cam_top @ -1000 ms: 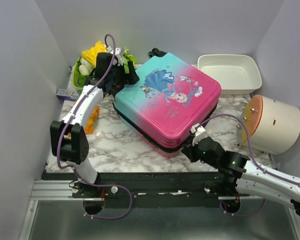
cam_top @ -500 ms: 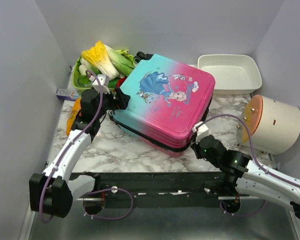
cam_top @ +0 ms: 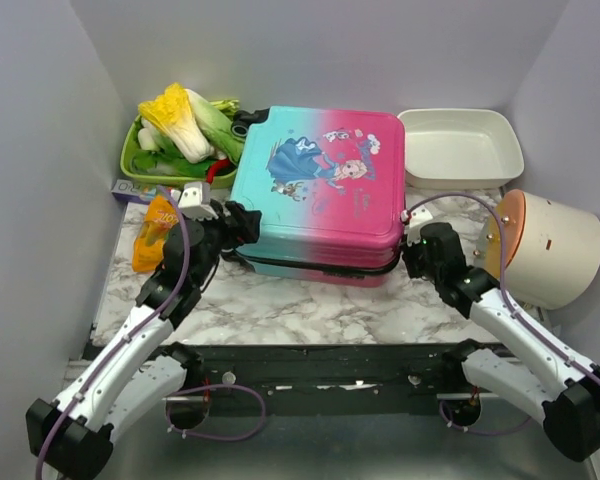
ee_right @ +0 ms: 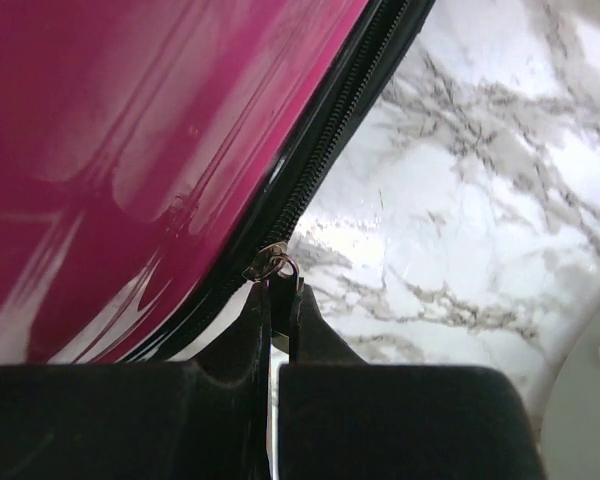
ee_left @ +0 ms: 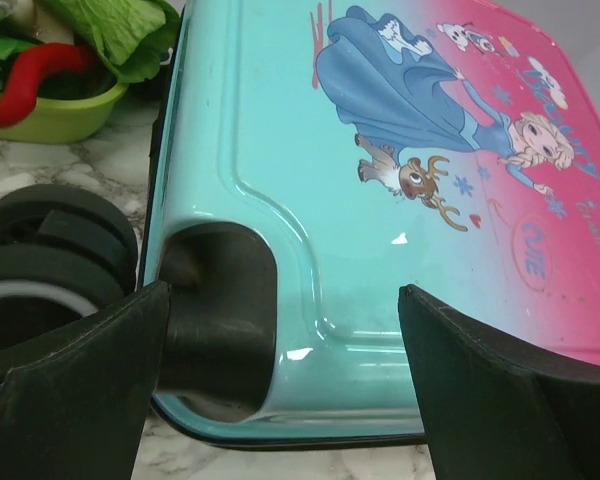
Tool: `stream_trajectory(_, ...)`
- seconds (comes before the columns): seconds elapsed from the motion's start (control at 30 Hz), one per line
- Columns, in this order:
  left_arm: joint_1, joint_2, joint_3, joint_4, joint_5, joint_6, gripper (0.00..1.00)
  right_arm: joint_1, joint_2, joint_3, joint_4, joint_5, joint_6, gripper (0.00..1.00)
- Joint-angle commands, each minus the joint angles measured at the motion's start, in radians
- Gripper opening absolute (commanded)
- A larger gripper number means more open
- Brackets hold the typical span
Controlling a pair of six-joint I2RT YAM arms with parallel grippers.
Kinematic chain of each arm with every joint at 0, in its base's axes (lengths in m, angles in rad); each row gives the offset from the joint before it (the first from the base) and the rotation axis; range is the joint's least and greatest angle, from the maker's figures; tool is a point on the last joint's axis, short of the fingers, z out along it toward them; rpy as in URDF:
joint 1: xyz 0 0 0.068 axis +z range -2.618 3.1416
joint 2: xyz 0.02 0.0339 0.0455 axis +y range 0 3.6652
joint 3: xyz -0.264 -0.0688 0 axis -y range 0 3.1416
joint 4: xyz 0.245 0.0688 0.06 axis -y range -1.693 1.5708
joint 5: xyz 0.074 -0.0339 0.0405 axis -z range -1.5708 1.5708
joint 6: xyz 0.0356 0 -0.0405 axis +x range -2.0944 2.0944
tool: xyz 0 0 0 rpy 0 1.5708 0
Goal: Open, take out, and arrange the luggage
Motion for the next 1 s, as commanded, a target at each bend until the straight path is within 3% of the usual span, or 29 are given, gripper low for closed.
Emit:
stream_trajectory(0.0, -0.108, -0.085, -0.073, -0.286, 0.194, -0.193, 0.99, 0.009, 0.023, 0.154, 0.344, -0.278, -0.166, 0.01)
stream_trajectory(0.17, -0.109, -0.102, -0.057, -0.298, 0.167, -0.175, 0.99, -0.057, 0.083, 0.173, 0.352, -0.297, -0.191, 0.01)
stream_trajectory(0.37, -0.112, -0.106, 0.107, -0.389, 0.032, -0.149, 0.99, -0.091, 0.079, 0.088, 0.361, -0.246, -0.145, 0.01)
stream_trajectory(0.47, -0.119, -0.145, 0.141, -0.401, 0.042, -0.147, 0.99, -0.110, 0.071, 0.033, 0.393, -0.254, -0.123, 0.01)
stream_trajectory(0.6, -0.138, -0.197, 0.047, -0.329, 0.230, -0.178, 0.99, -0.122, 0.071, -0.007, 0.436, -0.278, -0.108, 0.01)
stream_trajectory(0.7, -0.186, -0.203, -0.031, -0.271, 0.294, -0.184, 0.99, -0.131, 0.071, -0.007, 0.439, -0.283, -0.102, 0.01)
stream_trajectory(0.83, -0.281, -0.156, -0.071, -0.187, 0.265, -0.202, 0.99, -0.136, 0.060, -0.011, 0.443, -0.306, -0.099, 0.01)
stream_trajectory(0.97, -0.406, 0.033, -0.038, -0.023, 0.227, -0.215, 0.99, -0.136, 0.039, -0.033, 0.446, -0.321, -0.088, 0.01)
